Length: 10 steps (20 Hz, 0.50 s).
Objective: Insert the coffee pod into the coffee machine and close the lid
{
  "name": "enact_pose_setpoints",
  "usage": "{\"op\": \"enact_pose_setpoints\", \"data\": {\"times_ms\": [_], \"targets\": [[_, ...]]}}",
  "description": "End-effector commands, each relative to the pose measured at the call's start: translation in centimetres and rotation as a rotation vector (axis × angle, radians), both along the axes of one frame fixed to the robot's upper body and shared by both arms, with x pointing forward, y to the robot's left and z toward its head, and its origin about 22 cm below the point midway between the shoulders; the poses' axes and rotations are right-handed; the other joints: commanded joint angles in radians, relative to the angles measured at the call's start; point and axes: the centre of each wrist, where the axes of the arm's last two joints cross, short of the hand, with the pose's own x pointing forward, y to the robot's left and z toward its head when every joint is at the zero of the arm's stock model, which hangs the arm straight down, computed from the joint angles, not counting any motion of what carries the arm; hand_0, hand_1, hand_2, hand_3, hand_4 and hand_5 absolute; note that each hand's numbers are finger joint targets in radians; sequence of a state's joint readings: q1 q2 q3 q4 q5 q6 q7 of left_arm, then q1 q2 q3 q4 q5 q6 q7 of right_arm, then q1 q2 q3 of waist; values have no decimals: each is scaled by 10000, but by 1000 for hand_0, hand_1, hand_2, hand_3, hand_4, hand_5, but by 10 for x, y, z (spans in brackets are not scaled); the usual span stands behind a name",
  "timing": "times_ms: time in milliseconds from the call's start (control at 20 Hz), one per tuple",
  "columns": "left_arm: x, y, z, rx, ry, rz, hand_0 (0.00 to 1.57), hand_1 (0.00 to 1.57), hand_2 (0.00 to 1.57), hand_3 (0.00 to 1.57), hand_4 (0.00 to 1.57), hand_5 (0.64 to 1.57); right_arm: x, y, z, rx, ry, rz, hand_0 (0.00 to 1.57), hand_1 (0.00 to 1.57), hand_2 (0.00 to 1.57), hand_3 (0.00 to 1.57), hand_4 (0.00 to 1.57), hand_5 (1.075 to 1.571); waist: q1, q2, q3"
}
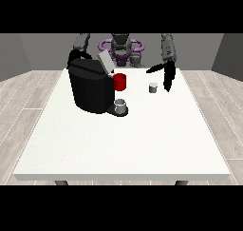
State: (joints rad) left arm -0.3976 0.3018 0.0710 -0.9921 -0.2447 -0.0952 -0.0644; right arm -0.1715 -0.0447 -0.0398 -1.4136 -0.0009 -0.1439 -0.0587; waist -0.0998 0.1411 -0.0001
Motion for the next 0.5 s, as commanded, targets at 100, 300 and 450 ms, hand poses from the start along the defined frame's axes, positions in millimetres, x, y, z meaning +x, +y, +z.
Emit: {"op": "enact_pose_setpoints", "data": {"times_ms": [100,300,450], "targets": [[5,-8,-17,753,732,-207,223,223,529,222,0,1571,9,-3,-2,-224,502,-200,0,0,0,0,412,1571,98,-285,0],[7,11,-21,1426,649,466,807,807,847,501,0,1571,5,5,1,-151,15,167,0,0,0,0,393,1571,-304,89,-1],[2,13,-21,2345,936,-350,704,704,775,487,0,1571,6,-3,-7,-8,514,-273,0,0,0,0,435,1571,78,-225,2]]}}
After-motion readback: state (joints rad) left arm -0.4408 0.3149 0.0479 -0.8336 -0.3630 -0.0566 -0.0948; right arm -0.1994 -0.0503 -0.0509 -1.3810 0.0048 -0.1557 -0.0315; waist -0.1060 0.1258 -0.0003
